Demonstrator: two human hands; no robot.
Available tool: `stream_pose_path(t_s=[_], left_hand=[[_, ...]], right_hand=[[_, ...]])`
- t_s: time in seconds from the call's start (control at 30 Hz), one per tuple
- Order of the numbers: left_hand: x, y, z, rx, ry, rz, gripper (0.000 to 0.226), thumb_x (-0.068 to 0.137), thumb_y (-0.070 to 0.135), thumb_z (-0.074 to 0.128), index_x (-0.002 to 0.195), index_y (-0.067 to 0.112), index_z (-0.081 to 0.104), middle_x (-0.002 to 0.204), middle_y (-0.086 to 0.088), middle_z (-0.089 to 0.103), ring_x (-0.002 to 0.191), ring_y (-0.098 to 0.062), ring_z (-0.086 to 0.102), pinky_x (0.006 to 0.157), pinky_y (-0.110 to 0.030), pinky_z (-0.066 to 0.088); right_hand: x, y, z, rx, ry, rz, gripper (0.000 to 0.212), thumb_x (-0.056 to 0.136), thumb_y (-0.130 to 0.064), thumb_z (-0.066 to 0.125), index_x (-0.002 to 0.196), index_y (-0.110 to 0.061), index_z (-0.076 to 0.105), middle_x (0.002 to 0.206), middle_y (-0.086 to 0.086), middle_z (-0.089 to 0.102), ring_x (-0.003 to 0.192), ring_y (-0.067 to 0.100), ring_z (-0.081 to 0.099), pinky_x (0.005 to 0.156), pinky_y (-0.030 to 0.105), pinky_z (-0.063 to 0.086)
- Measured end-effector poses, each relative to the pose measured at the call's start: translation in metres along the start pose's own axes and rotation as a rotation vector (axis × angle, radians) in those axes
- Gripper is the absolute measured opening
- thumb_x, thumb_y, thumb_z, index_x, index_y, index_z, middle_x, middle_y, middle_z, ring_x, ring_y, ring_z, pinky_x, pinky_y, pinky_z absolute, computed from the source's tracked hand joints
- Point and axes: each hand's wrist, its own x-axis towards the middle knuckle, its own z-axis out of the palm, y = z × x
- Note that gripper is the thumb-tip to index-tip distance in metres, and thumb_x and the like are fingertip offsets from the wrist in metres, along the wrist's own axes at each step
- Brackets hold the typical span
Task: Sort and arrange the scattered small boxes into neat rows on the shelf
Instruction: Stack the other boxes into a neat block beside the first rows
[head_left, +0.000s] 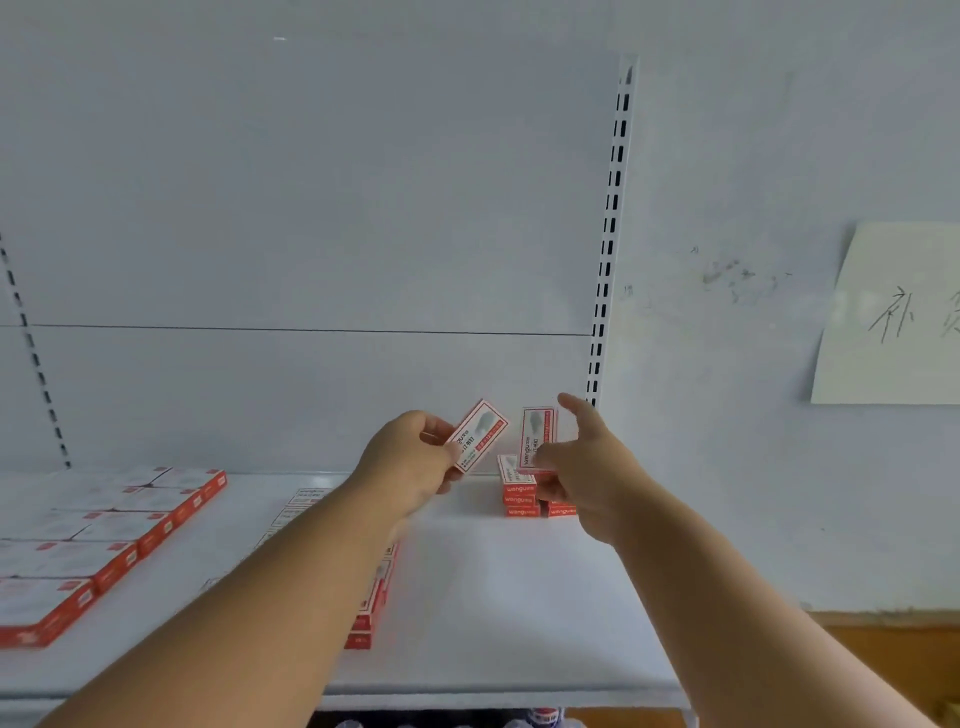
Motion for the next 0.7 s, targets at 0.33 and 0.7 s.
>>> stream_pose_path(t_s=[0.33, 0.7], left_hand=[[-0.034, -0.045, -0.126, 0.138, -0.016, 0.039, 0.012, 0.099, 0.018, 0.051, 0.103, 0.023, 0.061, 0.095, 0.003, 0.069, 0.079, -0.016, 0.066, 0.064, -0.028, 0.05], [-0.041, -0.066, -0.163, -0.049, -0.055, -0.008, 0.016, 0.098, 0.015, 0.052, 0.093, 0.018, 0.067, 0.082, 0.001, 0.073, 0.063, -0.01, 0.063, 0.057, -0.026, 0.047]], right_hand=[[-0.059, 0.011, 0.107, 0.418, -0.04, 0.024, 0.043, 0.083, 0.012, 0.064, 0.12, -0.004, 0.048, 0.113, 0.026, 0.065, 0.085, 0.032, 0.072, 0.067, 0.035, 0.058], [-0.081, 0.005, 0.164, 0.551, -0.007, 0.021, 0.047, 0.078, 0.015, 0.069, 0.112, -0.012, 0.05, 0.103, 0.029, 0.069, 0.085, 0.036, 0.072, 0.079, 0.042, 0.059]])
